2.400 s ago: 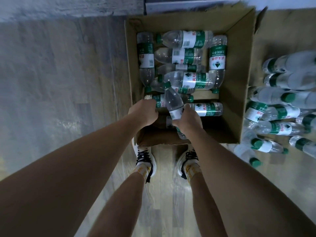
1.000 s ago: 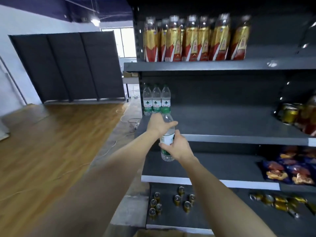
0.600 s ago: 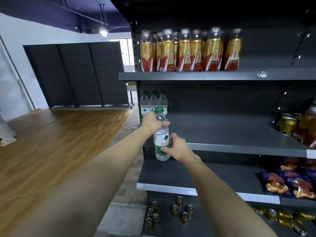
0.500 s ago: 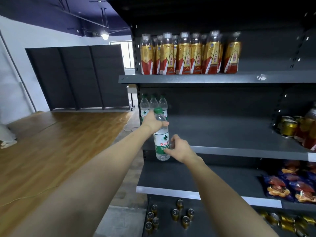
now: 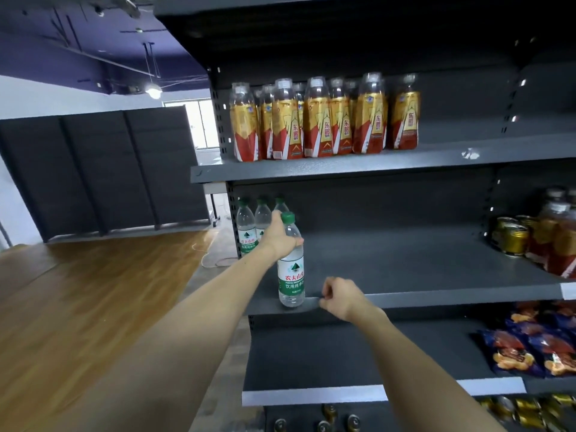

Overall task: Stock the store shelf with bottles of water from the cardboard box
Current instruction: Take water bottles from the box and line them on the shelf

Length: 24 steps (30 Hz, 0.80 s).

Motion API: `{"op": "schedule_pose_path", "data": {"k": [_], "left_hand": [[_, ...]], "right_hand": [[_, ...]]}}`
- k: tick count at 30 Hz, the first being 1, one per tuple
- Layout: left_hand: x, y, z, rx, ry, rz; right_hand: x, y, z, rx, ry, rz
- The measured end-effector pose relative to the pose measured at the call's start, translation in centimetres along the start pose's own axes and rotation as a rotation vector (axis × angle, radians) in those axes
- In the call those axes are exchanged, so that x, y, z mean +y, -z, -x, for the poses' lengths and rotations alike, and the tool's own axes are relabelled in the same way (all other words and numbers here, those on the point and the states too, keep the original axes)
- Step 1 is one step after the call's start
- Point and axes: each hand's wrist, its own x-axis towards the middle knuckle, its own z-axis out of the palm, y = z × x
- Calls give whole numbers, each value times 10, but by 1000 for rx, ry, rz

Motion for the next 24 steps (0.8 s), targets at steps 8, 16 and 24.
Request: {"op": "schedule_pose_path", "data": {"k": [8,16,24], "left_hand": [[-35,-20,-99,-72,-50,-21],[-61,-34,-160,-220,-68,22],[-77,-26,-181,-409,-177,-8]], "right_hand": [[-14,-16,-79,58,-81,-17],[-19,-47,-134,104,-223,-83],[-42,-69,-172,280,-327,-135]]}}
